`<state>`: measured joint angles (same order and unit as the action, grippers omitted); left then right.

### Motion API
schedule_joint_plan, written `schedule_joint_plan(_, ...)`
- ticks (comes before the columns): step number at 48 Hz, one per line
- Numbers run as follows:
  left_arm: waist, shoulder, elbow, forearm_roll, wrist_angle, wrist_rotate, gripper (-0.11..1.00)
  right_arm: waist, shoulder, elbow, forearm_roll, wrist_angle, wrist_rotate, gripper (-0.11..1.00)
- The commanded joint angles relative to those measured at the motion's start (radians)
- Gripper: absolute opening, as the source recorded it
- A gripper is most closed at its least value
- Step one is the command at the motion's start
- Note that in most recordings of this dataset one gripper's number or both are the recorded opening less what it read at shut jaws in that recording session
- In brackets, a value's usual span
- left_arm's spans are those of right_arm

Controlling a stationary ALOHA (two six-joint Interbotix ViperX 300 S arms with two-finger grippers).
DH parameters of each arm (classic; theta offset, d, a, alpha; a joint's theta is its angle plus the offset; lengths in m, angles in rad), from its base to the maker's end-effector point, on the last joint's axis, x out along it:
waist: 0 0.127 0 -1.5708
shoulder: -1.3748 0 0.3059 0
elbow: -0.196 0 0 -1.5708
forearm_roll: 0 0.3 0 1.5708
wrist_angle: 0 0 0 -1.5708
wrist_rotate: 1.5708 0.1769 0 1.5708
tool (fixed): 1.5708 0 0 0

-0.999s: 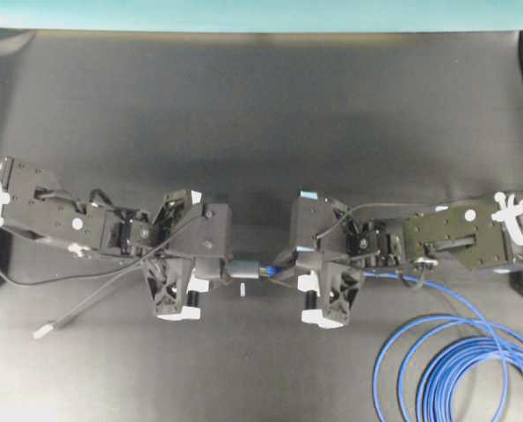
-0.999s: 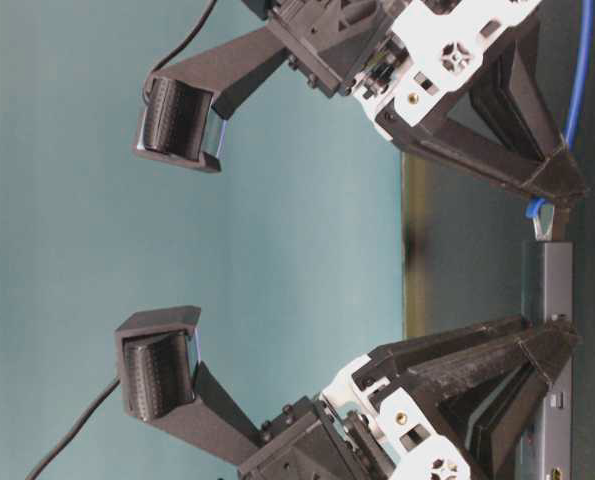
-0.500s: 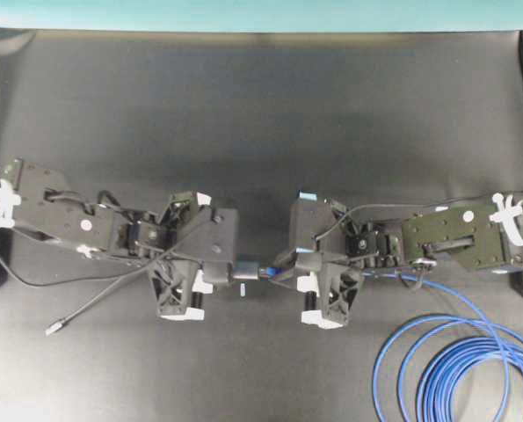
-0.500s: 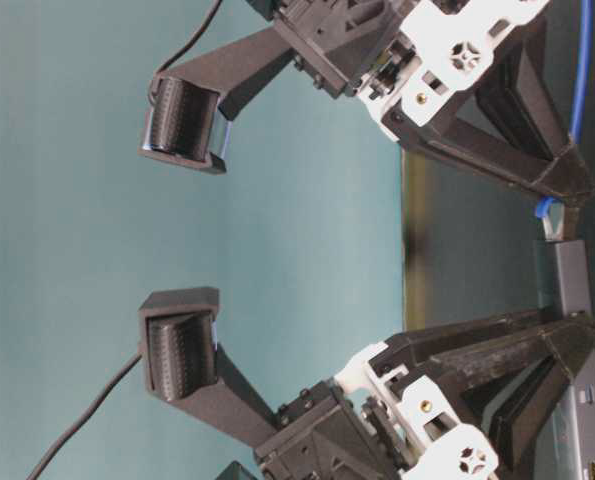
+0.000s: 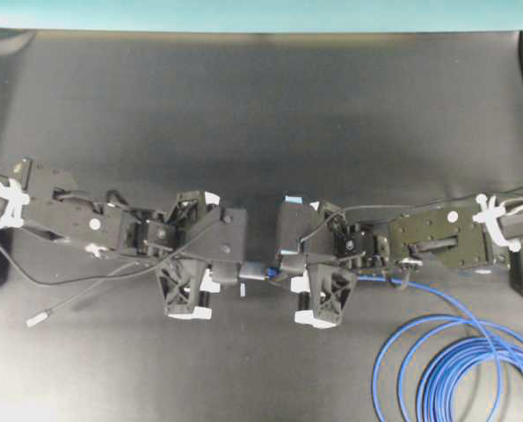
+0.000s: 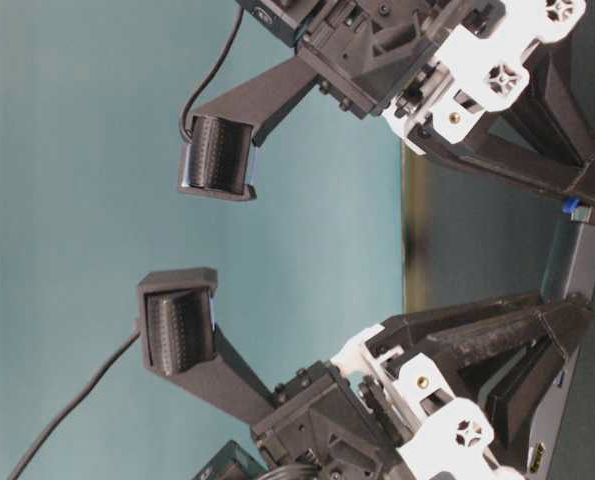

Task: Insert the LAN cable into the hub.
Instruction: 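Push the right gripper's plug leftward into the hub's port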

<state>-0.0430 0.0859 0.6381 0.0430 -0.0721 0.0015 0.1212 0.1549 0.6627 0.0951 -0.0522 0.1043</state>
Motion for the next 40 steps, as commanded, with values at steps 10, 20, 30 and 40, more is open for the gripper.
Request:
schedule_joint_plan(10,-0.002,0.0,-0.04,0.003,-0.02,0.006,0.28,-0.017,-0.006,-0.051,-0.003,-0.021,-0.011,0.13)
schedule_joint_plan(20,-0.005,-0.003,-0.029,0.003,-0.014,0.005,0.28,-0.017,-0.006,-0.051,-0.003,-0.02,-0.014,0.13)
schedule_joint_plan(30,-0.005,0.002,-0.028,0.002,-0.008,-0.006,0.28,-0.017,0.005,-0.048,-0.003,-0.006,-0.015,0.13)
schedule_joint_plan(40,-0.009,0.003,-0.028,0.002,0.051,-0.009,0.28,-0.017,0.018,-0.051,-0.003,-0.006,-0.015,0.13)
